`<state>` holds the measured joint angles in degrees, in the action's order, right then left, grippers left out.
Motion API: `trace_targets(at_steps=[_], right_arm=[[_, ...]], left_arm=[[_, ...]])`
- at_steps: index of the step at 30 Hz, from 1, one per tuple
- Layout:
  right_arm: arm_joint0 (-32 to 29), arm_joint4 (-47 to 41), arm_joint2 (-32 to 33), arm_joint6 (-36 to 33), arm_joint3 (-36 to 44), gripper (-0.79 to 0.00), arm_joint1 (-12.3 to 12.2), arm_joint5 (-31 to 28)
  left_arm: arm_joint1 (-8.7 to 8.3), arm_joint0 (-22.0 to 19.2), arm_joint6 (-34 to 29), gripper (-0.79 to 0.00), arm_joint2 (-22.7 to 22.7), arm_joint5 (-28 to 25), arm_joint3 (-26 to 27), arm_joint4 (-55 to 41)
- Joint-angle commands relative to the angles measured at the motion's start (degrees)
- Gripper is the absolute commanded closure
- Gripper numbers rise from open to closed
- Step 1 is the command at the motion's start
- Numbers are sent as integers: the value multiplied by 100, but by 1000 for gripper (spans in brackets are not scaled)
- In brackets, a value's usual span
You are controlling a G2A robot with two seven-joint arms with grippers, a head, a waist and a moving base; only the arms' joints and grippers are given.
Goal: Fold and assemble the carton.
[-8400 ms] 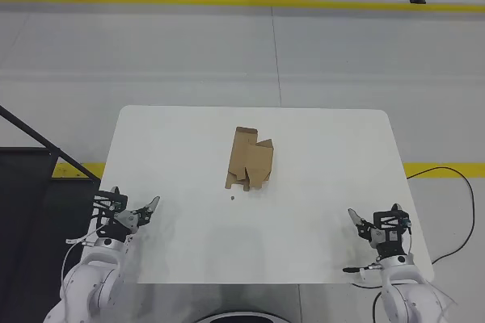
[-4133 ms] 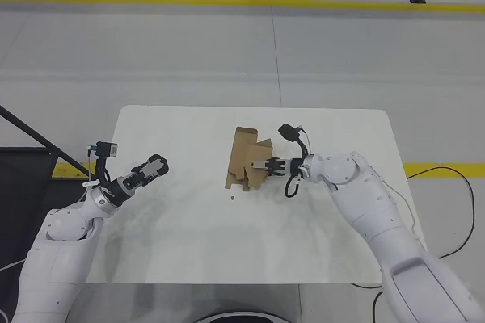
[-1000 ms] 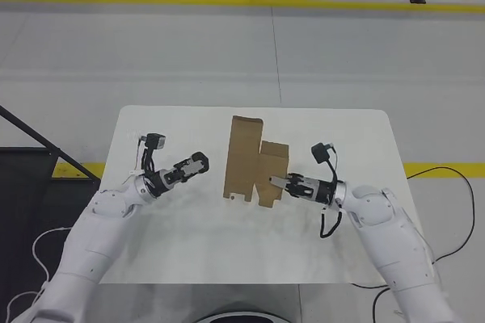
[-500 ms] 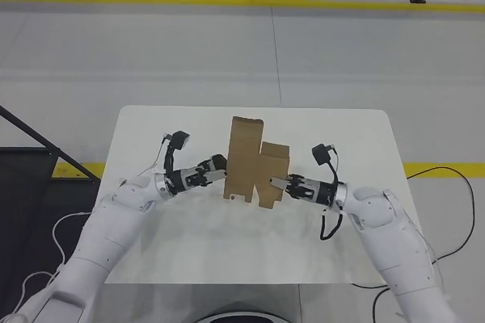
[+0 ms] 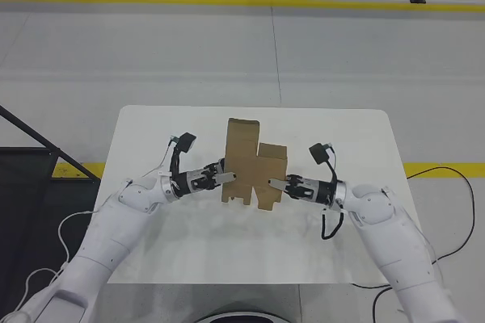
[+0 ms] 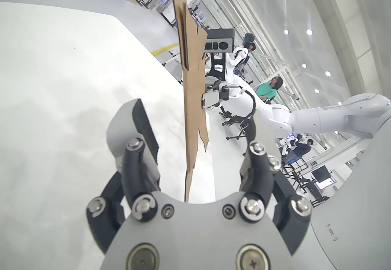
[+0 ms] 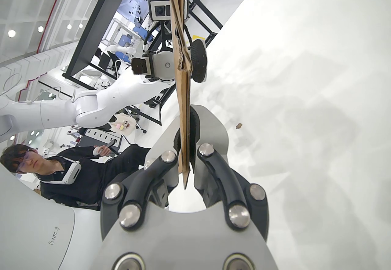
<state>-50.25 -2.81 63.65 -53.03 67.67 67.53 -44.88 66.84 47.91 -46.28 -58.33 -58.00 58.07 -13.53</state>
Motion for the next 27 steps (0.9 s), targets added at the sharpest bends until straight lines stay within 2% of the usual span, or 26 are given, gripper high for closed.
trace_targets(at_steps=[1,16,17,19,27], right_arm=[[20,-12,-27,-6,-19,0,-3,5],[81,-52,-157,73,-93,0,-28,-24],[78,-56,-156,94,-98,-206,-31,-30],[70,-71,-156,126,-97,-785,-37,-35],[-127,-368,-26,532,-58,-785,-67,-345]], left_arm=[[3,-1,0,0,33,0,-18,9],[-24,-14,0,0,128,0,1,7],[-26,-12,0,0,127,0,5,-9],[-27,-8,0,0,112,0,1,-68],[18,27,158,0,23,0,-100,-351]])
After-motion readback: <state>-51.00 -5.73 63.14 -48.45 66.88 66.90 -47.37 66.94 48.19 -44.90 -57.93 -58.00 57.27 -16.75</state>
